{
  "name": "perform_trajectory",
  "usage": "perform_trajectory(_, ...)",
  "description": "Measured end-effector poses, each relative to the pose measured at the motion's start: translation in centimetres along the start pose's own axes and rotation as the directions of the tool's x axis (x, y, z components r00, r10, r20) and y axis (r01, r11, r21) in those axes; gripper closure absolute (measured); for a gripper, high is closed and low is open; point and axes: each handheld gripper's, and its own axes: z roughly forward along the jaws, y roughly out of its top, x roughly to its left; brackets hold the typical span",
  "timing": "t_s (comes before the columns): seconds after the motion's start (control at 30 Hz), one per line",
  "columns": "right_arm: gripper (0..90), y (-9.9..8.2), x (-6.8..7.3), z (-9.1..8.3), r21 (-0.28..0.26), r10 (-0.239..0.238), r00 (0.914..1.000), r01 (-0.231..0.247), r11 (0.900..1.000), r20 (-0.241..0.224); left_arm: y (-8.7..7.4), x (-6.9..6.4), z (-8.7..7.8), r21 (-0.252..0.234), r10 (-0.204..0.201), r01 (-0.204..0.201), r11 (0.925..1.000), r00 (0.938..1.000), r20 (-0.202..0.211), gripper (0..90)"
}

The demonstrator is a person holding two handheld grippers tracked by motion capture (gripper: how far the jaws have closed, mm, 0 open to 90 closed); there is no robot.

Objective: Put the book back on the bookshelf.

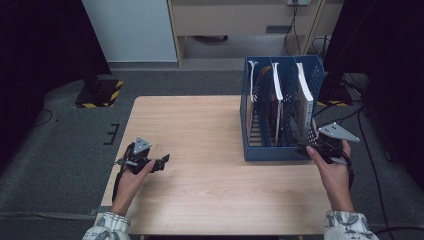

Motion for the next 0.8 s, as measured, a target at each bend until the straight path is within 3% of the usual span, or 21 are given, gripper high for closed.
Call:
perform_trajectory(0.63,8.1,-1.6,2.6,-0.8,0.056,-0.028,0.9985,0.031,0.998,-0.046,-0.2,-0.1,0.3,0.014,0.011,-0.011,0.9998,0.9999,0.01,6.5)
perform_trajectory(0.8,8.1,-2.0,2.9,-0.9,0.063,-0.013,0.9987,0.016,0.9979,-0.049,-0.2,-0.2,0.4,0.022,0.018,-0.018,0.9996,0.9998,0.011,6.6)
